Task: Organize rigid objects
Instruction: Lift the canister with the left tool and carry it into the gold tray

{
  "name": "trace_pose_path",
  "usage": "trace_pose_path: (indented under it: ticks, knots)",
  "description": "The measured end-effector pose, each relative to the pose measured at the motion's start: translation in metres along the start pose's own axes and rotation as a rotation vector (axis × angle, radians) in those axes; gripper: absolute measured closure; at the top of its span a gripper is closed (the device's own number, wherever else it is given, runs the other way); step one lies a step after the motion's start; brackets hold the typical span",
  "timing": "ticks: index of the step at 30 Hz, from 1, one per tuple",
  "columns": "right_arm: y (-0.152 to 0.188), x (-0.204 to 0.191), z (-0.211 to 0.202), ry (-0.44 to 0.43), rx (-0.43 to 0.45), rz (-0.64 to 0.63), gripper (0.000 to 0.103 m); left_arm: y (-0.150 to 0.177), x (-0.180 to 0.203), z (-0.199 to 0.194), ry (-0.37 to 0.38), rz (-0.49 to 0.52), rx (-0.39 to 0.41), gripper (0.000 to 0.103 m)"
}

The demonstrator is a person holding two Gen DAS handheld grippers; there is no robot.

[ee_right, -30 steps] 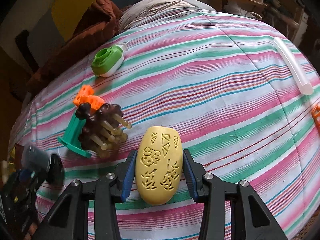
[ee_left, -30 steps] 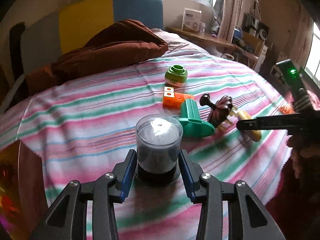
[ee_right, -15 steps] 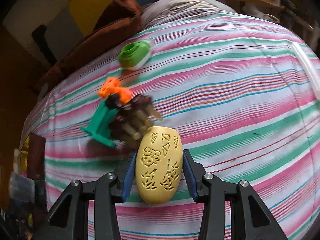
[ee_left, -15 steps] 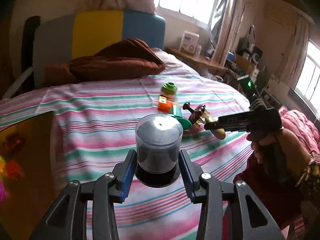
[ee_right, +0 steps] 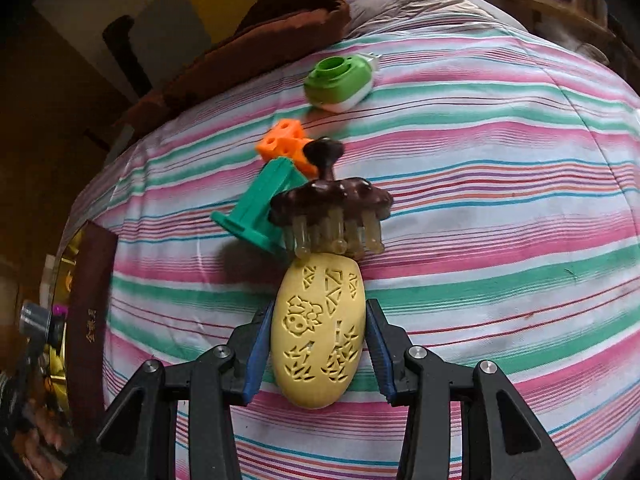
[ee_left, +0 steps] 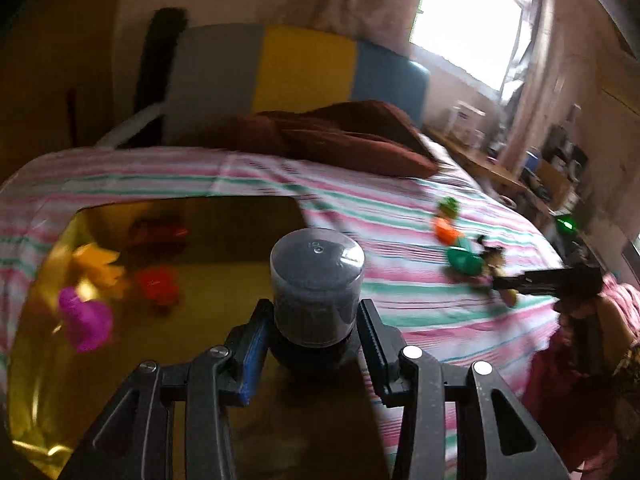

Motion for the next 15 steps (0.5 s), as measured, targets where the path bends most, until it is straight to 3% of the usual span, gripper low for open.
trace_pose_path:
  ticks: [5, 15]
  knots:
    - [0.001, -0.014, 0.002, -0.047, 0.000, -0.039, 0.058, 0.009, -0.047, 0.000, -0.047, -0.088, -0.019, 0.060]
    - [-0.005, -0.016, -0.010, -0.025, 0.065, -0.050, 0.058, 0.027, -0.111, 0.010, -0.125, -0.185, -0.071, 0.060]
Point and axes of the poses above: each gripper's, at about its wrist camera, not at the fingertips, and z roughly the way its jaws point, x to its right, y to its underside, the point moved 10 cm from there along z, roughly the way its jaws point, and after that the axes turned 9 degrees about -x, right-handed, at the moved point
